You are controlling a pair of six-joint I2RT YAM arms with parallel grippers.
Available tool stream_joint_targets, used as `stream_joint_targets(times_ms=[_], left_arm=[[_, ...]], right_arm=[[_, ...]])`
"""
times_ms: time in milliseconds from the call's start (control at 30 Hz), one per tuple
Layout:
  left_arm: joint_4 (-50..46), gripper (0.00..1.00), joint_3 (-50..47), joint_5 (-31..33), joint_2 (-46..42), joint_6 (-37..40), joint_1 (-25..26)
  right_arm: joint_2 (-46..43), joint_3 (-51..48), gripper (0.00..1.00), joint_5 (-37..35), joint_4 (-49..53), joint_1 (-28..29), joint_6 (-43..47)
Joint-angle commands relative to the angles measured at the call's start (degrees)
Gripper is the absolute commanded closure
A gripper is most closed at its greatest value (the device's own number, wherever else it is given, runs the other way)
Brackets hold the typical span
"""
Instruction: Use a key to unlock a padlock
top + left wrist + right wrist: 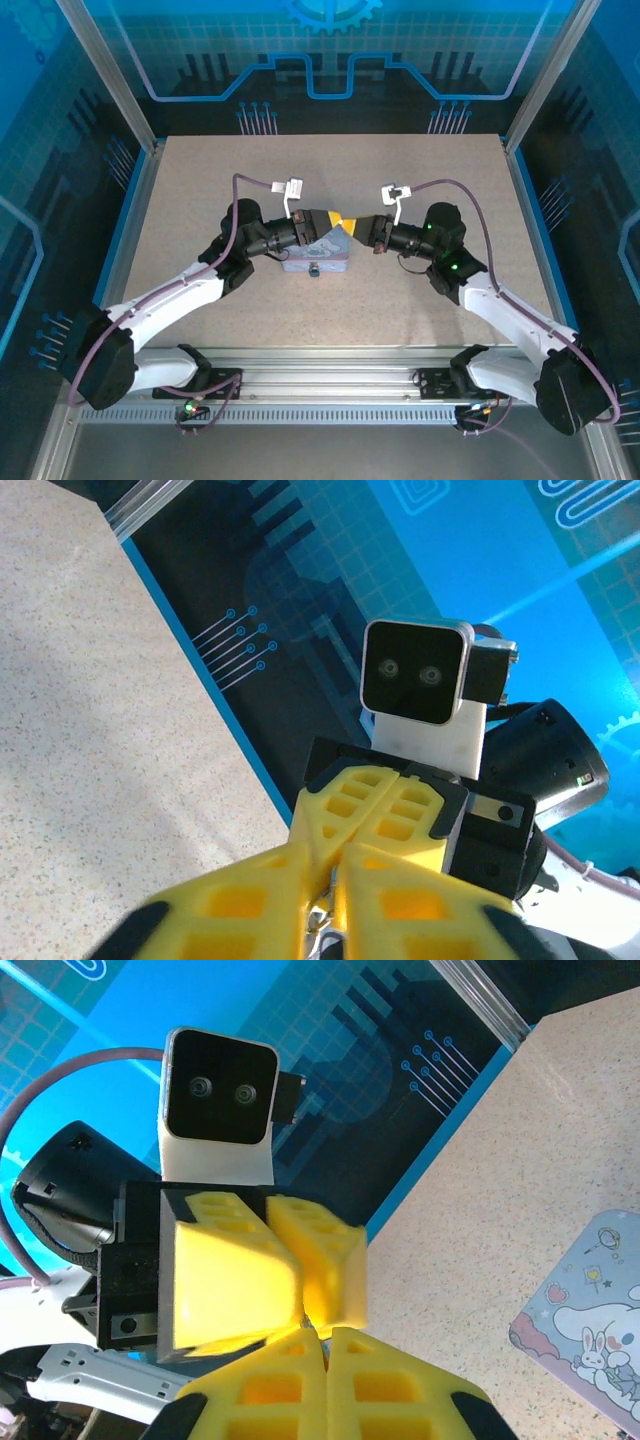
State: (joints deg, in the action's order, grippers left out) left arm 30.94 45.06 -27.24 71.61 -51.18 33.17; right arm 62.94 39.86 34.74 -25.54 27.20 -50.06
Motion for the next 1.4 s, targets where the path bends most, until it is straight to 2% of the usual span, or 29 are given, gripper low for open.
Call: stream_joint_targets(times_ms=[0, 100, 167, 267, 433, 533, 767, 933, 1067, 1367], left_arm=[[-1.1, 0.69, -1.7, 2.4, -2.3, 0.7, -0.7], [-4.1, 0.56, -2.7, 3.8, -4.3, 1.5, -1.7], [-7.0, 0.53, -3.5, 5.1, -5.8, 2.3, -2.3], [-16.3, 0.39, -3.8, 9.8, -8.1, 4.9, -3.0], [-31.7, 0.31, -4.9, 21.0, -11.5, 9.2, -3.5], [-37.0, 0.27, -6.4, 26.8, -11.3, 10.3, -4.1], [-34.4, 0.20, -9.6, 30.1, -4.7, 9.6, -5.5], [-30.0, 0.19, -9.1, 30.5, 1.5, 9.7, -6.4], [-28.1, 0.19, -6.6, 28.9, 7.5, 11.2, -6.8], [-23.0, 0.27, -1.8, 22.0, 16.6, 11.1, -6.6]], right_arm=[[-2.4, 0.2, 1.00, 0.5, 2.2, -1.3, 2.3], [-3.8, 0.0, 1.00, 0.5, 5.1, -2.5, 3.7], [-4.8, 0.0, 1.00, -0.1, 8.2, -3.5, 5.3], [-6.1, 0.3, 1.00, -0.8, 14.2, -5.5, 7.8], [-7.3, 2.0, 1.00, -5.6, 26.4, -7.2, 14.6], [-6.9, 2.5, 1.00, -8.0, 31.2, -7.3, 18.1], [-5.9, 1.6, 1.00, -13.3, 34.8, -7.4, 20.3], [-1.3, 2.6, 1.00, -18.0, 38.8, -7.2, 21.8], [3.6, 3.6, 1.00, -21.5, 40.8, -6.8, 22.2], [11.6, 5.9, 1.00, -26.7, 40.5, -5.6, 21.9]])
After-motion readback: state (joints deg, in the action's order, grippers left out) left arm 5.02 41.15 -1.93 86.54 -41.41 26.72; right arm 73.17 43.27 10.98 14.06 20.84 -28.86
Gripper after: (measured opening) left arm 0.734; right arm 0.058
